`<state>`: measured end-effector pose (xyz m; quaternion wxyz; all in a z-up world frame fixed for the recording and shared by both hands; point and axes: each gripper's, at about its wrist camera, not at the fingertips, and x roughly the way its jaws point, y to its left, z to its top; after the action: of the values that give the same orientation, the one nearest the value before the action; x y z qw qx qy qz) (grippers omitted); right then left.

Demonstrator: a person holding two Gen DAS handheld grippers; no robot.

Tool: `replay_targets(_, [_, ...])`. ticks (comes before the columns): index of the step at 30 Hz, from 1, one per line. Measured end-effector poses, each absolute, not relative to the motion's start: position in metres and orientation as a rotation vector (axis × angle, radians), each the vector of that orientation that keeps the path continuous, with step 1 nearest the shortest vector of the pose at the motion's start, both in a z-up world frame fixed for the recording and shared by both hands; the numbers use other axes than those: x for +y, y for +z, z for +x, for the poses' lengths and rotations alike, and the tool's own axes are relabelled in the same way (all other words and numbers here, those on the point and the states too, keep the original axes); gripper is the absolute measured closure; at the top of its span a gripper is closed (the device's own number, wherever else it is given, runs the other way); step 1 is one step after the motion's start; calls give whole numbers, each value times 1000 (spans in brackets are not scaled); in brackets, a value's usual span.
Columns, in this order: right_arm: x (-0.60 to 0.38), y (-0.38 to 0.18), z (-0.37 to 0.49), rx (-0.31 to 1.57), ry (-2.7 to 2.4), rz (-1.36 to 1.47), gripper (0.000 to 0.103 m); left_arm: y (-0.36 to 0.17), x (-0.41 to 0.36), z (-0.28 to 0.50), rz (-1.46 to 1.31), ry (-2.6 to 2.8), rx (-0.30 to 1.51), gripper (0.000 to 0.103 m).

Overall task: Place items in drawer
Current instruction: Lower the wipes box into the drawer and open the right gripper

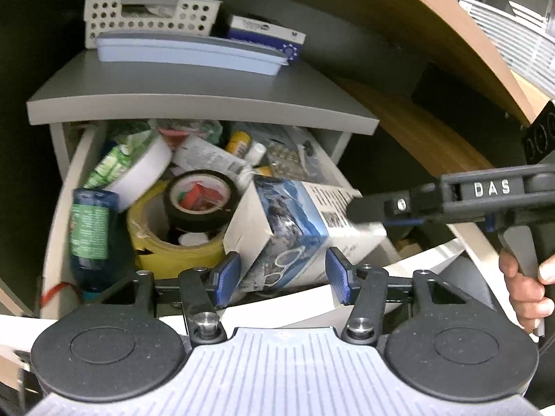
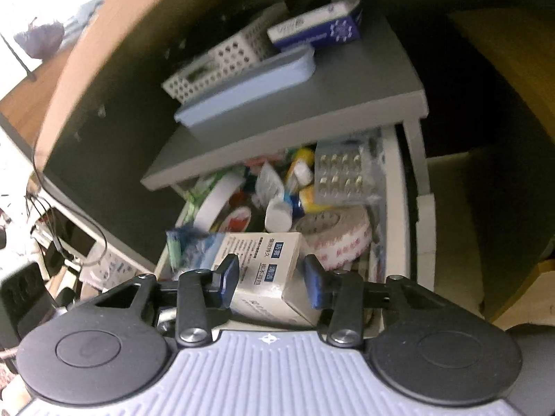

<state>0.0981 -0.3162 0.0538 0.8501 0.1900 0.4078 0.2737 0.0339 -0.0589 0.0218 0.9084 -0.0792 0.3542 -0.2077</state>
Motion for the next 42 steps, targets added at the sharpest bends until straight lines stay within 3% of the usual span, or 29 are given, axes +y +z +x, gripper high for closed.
replay_targets(10, [-335,58,108,876,545,391,56,23,-85,44,-199,-467,764,47])
replay_targets(26, [-315,55,97,869,577,313,49,25,-53,39,-193,-386,764,51])
replay_targets(28, [-315,53,95,877,578,294,52,25,-53,40,-196,-388,765,56])
replay_targets(30, [-312,48,96,899,577,276,70,23,-55,42,-195,-390,766,64])
replay_targets(32, [-308,45,96,902,567,260,77,22,-55,45,-199,-386,772,76])
replay_targets(42, [-306,35,104,893,545,235,76,15,-55,55,-213,-381,782,78])
